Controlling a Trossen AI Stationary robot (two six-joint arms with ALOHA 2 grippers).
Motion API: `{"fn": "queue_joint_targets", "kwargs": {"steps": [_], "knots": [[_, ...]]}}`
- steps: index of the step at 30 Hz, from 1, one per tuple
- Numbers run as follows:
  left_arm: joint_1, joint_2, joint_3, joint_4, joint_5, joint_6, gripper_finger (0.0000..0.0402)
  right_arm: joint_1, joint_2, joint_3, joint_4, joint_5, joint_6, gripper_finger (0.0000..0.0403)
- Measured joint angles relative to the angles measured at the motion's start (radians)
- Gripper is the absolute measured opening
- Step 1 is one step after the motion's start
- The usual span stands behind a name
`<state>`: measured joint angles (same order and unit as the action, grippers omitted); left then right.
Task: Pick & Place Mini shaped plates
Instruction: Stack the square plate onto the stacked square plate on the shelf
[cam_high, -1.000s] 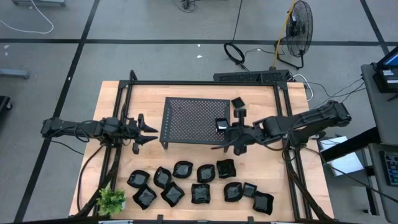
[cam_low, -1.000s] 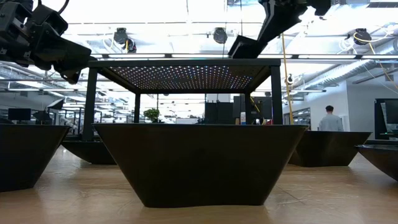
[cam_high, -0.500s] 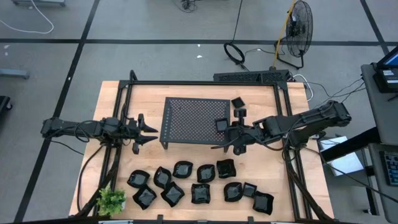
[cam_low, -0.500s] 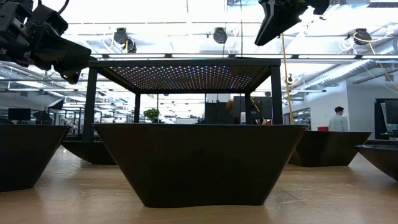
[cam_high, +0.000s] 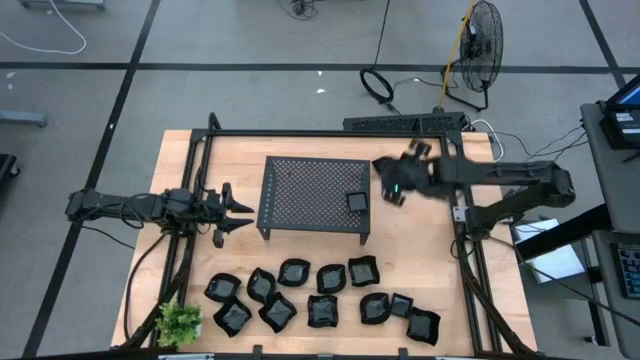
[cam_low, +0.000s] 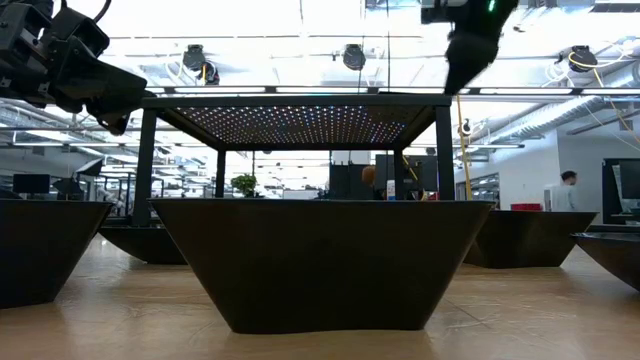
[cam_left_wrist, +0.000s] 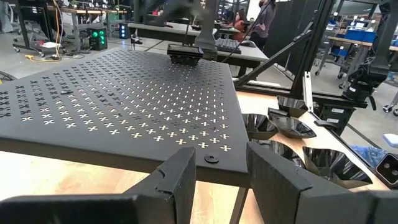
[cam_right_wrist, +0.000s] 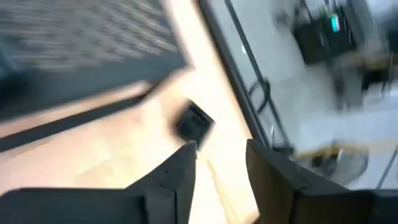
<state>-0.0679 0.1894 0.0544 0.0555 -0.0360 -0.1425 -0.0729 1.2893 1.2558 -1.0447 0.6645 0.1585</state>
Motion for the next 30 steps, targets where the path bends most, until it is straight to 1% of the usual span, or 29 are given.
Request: {"fn": "queue_joint_targets", "kwargs": {"steps": [1,2,7,9,10,13,15,17,20,25,30], "knots": [[0.0,0.0,0.0,0.0,0.0,0.0,0.0145,-0.057,-0.017,-0.029,0.028,-0.023,0.016,0.0139],[0.0,0.0,0.0,0.0,0.0,0.0,0.0145,-0.121,-0.031,-0.061,0.068,-0.074,0.03,0.0145],[0.0,0.0,0.0,0.0,0.0,0.0,0.0145,-0.411,-0.043,-0.253,0.333,-0.451,0.03,0.017],[0.0,0.0,0.0,0.0,0.0,0.0,0.0145,-0.493,-0.019,-0.319,0.431,-0.549,0.017,0.0173],[0.0,0.0,0.0,0.0,0.0,0.0,0.0145,-0.528,-0.003,-0.346,0.462,-0.576,0.013,0.0173],[0.0,0.0,0.0,0.0,0.0,0.0,0.0145,-0.614,0.05,-0.39,0.51,-0.612,-0.016,0.0168],[0.0,0.0,0.0,0.0,0.0,0.0,0.0145,-0.651,0.082,-0.396,0.521,-0.623,-0.026,0.0164],[0.0,0.0,0.0,0.0,0.0,0.0,0.0145,-0.676,0.113,-0.397,0.532,-0.67,-0.027,0.016],[0.0,0.0,0.0,0.0,0.0,0.0,0.0145,-0.687,0.151,-0.398,0.589,-0.723,-0.014,0.0156],[0.0,0.0,0.0,0.0,0.0,0.0,0.0145,-0.692,0.209,-0.397,0.651,-0.721,-0.005,0.0155],[0.0,0.0,0.0,0.0,0.0,0.0,0.0145,-0.716,0.262,-0.397,0.681,-0.719,0.038,0.0155]]}}
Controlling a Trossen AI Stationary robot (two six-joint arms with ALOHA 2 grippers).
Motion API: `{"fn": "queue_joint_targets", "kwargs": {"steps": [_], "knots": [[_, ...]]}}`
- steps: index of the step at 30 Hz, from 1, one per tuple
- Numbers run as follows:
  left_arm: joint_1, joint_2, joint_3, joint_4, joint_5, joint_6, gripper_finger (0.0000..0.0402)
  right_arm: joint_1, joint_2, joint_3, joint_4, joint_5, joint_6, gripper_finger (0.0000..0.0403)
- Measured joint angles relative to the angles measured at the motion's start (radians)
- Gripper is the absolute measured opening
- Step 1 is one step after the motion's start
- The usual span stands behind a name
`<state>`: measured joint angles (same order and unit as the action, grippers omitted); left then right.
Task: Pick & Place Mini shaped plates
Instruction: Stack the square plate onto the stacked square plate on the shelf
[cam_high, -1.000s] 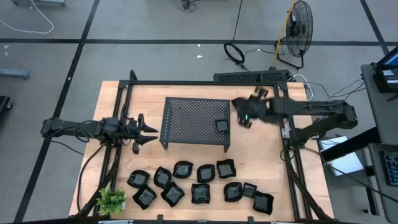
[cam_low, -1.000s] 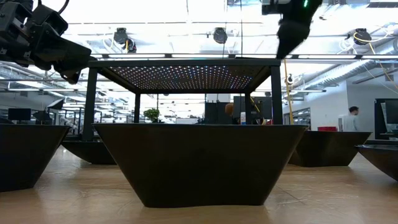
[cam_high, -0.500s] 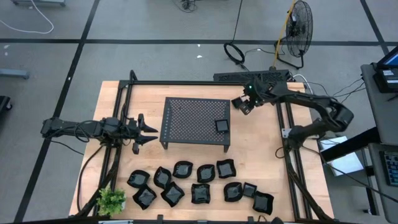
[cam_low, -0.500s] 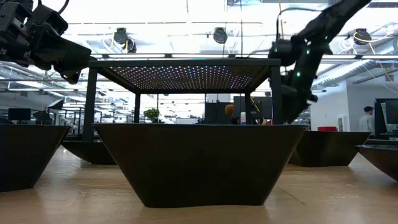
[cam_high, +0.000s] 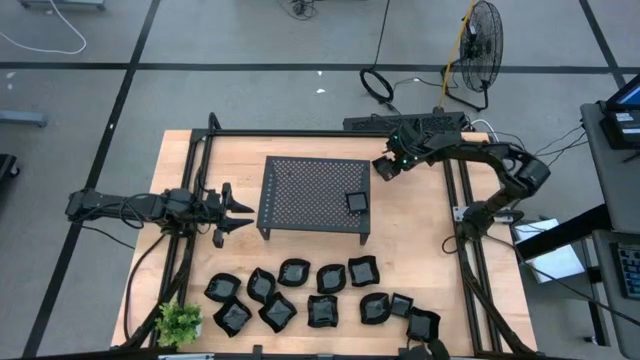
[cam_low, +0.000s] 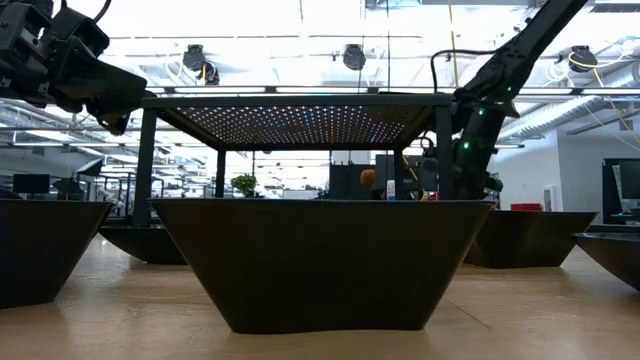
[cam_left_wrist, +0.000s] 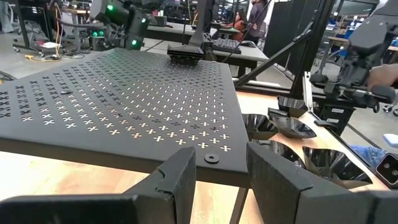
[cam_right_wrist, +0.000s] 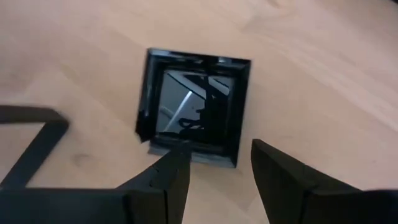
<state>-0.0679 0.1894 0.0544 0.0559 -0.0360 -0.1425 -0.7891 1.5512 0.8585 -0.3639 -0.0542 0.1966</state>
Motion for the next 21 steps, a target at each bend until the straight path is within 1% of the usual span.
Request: {"fn": "queue_joint_targets", "kwargs": {"steps": [8,11,15,21], "knots": [[0.0,0.0,0.0,0.0,0.0,0.0,0.0145,-0.009,0.04,0.0,0.011,0.0,0.006,0.0154],[0.0,0.0,0.0,0.0,0.0,0.0,0.0145,-0.008,0.061,0.0,0.012,-0.002,0.006,0.0142],[0.0,0.0,0.0,0.0,0.0,0.0,0.0145,-0.008,0.066,0.001,0.012,-0.002,0.001,0.011],[0.0,0.0,0.0,0.0,0.0,0.0,0.0145,-0.008,0.042,0.001,0.013,-0.003,-0.042,0.0041]]}}
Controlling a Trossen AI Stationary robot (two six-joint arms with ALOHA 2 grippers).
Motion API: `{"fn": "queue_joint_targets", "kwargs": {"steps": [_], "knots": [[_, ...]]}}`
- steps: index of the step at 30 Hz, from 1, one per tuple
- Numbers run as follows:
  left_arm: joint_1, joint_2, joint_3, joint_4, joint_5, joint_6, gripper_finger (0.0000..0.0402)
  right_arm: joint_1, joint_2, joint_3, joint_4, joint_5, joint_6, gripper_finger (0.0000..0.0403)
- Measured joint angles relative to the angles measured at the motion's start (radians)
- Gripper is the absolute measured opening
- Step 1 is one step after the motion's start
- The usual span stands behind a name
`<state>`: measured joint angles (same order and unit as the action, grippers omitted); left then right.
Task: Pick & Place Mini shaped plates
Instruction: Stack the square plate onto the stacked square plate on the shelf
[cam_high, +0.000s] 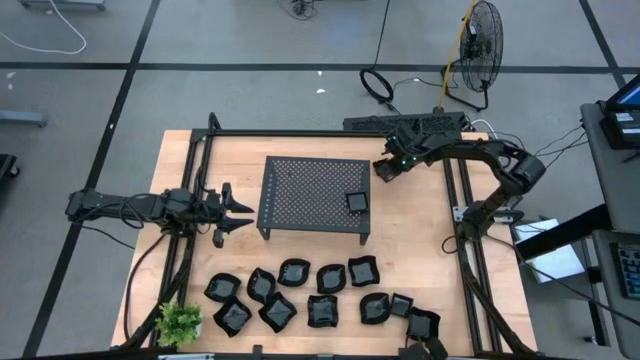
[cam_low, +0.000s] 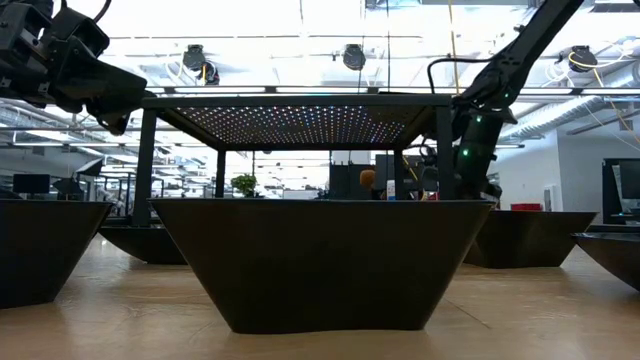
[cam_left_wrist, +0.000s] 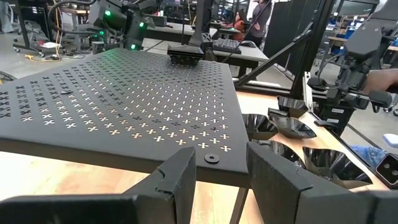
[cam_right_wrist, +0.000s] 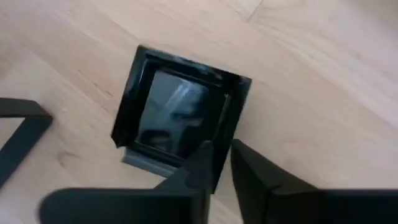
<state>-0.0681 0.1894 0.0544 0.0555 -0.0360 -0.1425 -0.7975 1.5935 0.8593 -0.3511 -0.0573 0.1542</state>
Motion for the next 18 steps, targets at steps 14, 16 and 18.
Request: {"fn": "queue_joint_targets", "kwargs": {"steps": [14,16,18], "knots": [[0.0,0.0,0.0,0.0,0.0,0.0,0.0145,0.003,-0.184,0.0,-0.02,-0.077,-0.03,0.0001],[0.0,0.0,0.0,0.0,0.0,0.0,0.0145,0.007,-0.253,0.0,-0.021,-0.109,-0.015,0.0],[0.0,0.0,0.0,0.0,0.0,0.0,0.0145,0.015,-0.328,0.0,-0.017,-0.147,-0.004,0.0]]}}
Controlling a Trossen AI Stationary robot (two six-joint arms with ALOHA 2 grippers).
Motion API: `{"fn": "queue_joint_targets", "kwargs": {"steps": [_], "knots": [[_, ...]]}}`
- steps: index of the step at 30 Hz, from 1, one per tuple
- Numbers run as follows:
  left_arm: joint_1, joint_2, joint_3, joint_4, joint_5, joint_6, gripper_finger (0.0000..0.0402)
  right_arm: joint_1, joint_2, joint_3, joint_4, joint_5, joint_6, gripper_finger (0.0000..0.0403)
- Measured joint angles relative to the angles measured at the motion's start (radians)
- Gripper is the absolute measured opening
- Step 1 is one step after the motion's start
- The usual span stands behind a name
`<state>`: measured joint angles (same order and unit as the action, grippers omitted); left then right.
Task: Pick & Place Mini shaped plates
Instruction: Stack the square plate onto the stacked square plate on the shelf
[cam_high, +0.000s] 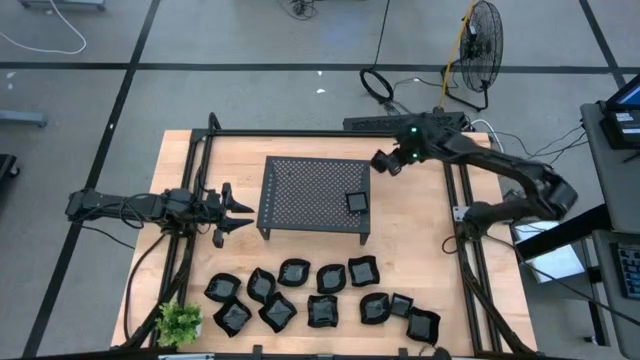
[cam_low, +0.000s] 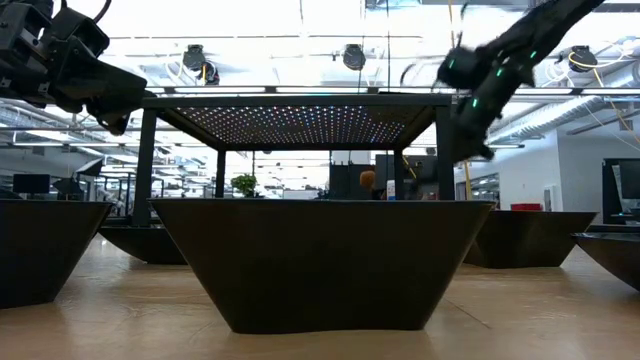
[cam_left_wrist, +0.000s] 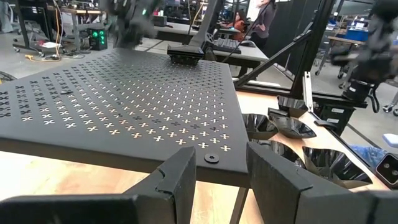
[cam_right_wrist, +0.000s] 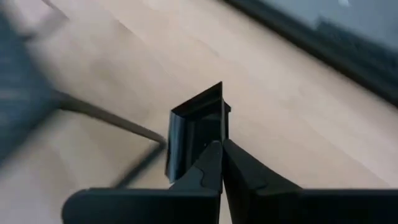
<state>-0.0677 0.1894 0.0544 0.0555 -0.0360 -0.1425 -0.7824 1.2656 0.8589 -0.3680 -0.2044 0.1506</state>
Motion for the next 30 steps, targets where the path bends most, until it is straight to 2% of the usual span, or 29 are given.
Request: {"fn": "queue_joint_targets", "kwargs": {"steps": [6,11,20,27,30], "knots": [[0.0,0.0,0.0,0.0,0.0,0.0,0.0145,0.049,-0.212,0.009,0.089,-0.166,0.071,0.0],[0.0,0.0,0.0,0.0,0.0,0.0,0.0145,0.148,-0.283,0.084,0.101,-0.221,0.129,0.0],[0.0,0.0,0.0,0.0,0.0,0.0,0.0145,0.364,-0.2,0.167,0.078,-0.219,0.132,0.0],[0.0,0.0,0.0,0.0,0.0,0.0,0.0145,0.393,-0.127,0.167,-0.038,-0.219,0.1,0.0],[0.0,0.0,0.0,0.0,0.0,0.0,0.0145,0.411,-0.103,0.167,-0.036,-0.218,0.099,0.0]]}}
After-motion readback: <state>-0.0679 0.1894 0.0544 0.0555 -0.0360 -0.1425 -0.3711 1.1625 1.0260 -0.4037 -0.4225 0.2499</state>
